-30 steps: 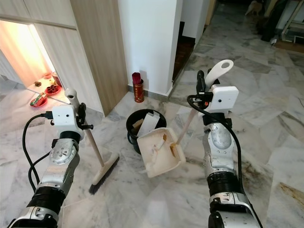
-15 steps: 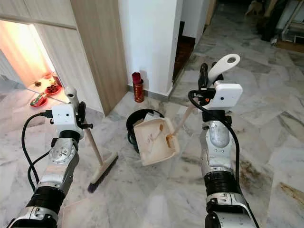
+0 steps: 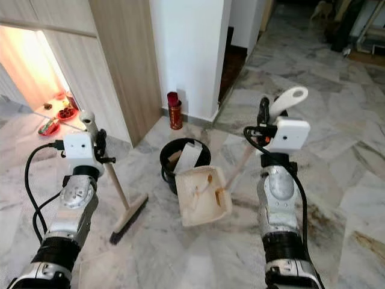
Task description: Sweep floor
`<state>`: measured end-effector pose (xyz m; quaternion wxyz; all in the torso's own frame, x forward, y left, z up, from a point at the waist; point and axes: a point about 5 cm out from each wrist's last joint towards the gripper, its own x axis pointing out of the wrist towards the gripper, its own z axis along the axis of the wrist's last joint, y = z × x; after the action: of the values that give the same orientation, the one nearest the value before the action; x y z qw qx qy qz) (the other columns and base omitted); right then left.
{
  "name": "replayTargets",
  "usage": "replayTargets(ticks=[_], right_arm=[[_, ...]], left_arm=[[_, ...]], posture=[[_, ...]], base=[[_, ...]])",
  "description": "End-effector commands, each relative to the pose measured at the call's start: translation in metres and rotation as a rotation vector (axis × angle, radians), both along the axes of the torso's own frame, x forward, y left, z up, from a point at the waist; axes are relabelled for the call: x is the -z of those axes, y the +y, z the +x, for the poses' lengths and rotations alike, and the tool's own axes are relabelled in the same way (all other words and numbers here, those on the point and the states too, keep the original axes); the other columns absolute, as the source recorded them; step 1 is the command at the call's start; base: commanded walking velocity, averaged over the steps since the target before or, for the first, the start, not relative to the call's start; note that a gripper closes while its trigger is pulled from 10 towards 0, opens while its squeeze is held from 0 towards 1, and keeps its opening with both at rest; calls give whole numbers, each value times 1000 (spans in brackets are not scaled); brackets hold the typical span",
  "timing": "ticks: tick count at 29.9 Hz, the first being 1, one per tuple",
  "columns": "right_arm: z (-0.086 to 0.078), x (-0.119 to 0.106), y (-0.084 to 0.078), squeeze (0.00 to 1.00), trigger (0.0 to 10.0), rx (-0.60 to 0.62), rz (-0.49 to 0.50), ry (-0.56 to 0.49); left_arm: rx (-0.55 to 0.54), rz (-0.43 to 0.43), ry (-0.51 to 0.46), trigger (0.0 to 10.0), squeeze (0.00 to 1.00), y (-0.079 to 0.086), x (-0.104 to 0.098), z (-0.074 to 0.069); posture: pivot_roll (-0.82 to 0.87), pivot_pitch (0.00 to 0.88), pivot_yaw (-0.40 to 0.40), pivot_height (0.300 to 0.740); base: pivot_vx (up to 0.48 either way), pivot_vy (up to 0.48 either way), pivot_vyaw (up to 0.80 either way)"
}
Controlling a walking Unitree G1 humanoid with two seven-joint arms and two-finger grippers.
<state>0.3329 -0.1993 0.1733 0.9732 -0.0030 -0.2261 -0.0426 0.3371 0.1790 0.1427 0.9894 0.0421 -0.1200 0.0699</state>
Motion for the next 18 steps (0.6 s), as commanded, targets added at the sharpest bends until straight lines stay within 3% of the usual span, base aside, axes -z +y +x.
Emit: replayTargets(ticks=[1, 18], right_arm=[[-4, -13, -3, 0, 10000, 8, -7, -59], [-18, 40, -10, 0, 10000, 41, 26, 135]], left_arm=[[-13, 18, -68, 10000, 0, 5, -13, -1], [-41, -12, 2, 10000, 0, 11, 9, -8]], posture=[[44, 0, 35, 740], [38, 0, 22, 740]], base=[[0, 0, 0], [0, 0, 0]])
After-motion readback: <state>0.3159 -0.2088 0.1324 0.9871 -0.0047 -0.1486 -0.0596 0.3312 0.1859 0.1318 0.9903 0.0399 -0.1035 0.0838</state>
